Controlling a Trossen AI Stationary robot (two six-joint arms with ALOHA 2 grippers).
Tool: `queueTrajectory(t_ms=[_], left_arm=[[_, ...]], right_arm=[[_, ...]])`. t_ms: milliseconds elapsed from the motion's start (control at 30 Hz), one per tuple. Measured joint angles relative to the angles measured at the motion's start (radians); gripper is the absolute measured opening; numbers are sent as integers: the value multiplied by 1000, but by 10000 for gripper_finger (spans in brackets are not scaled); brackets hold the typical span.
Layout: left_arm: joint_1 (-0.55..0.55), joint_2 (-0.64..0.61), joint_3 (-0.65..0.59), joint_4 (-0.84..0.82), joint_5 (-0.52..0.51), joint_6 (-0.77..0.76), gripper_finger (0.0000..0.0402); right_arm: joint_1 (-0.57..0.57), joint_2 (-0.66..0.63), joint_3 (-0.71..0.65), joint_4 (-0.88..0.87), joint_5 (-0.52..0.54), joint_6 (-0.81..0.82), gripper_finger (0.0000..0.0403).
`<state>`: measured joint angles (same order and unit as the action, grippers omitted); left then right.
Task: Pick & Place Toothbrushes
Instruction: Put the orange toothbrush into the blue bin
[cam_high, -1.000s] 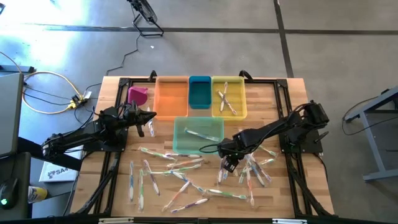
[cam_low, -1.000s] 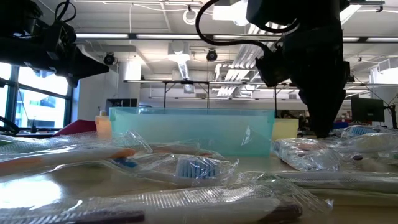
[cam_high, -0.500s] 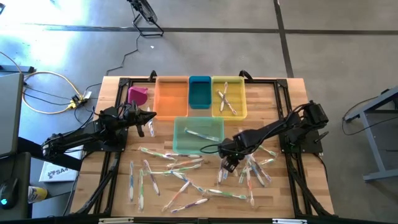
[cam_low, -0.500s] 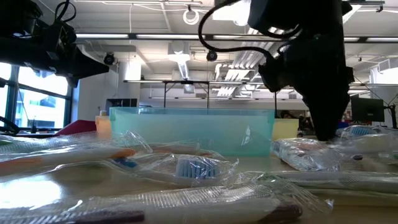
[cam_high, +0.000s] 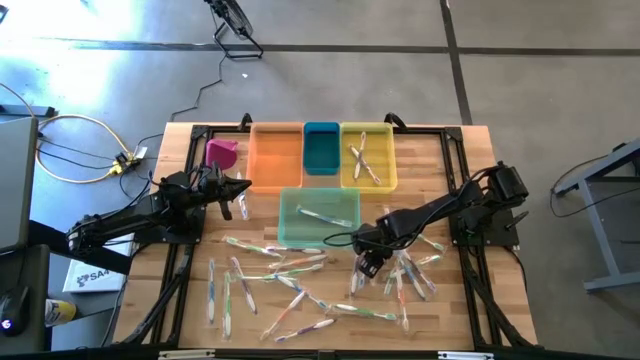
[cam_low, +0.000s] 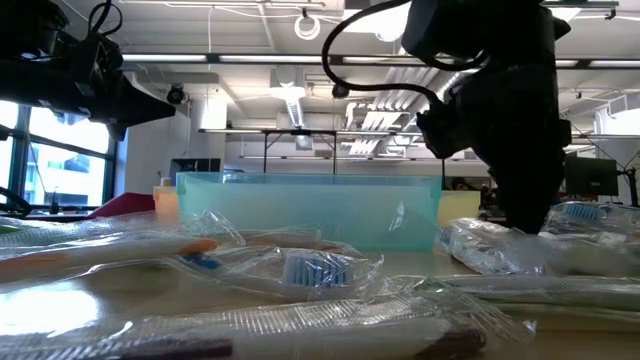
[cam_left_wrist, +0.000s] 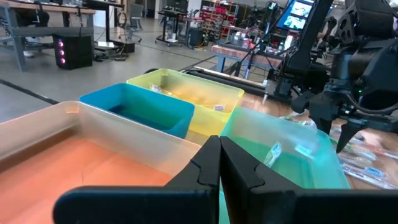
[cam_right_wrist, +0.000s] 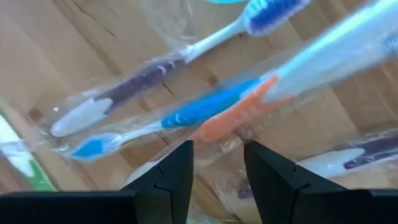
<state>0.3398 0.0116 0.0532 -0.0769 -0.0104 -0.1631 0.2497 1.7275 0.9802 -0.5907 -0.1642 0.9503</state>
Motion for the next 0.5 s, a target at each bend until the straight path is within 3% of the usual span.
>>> queueTrajectory(t_ms=[233,500], left_arm=[[0,0,0,0,0,0,0],[0,0,0,0,0,0,0]], right_arm=[[0,-1,0,46,-54,34,135],[-1,-1,0,50,-31,102,135]])
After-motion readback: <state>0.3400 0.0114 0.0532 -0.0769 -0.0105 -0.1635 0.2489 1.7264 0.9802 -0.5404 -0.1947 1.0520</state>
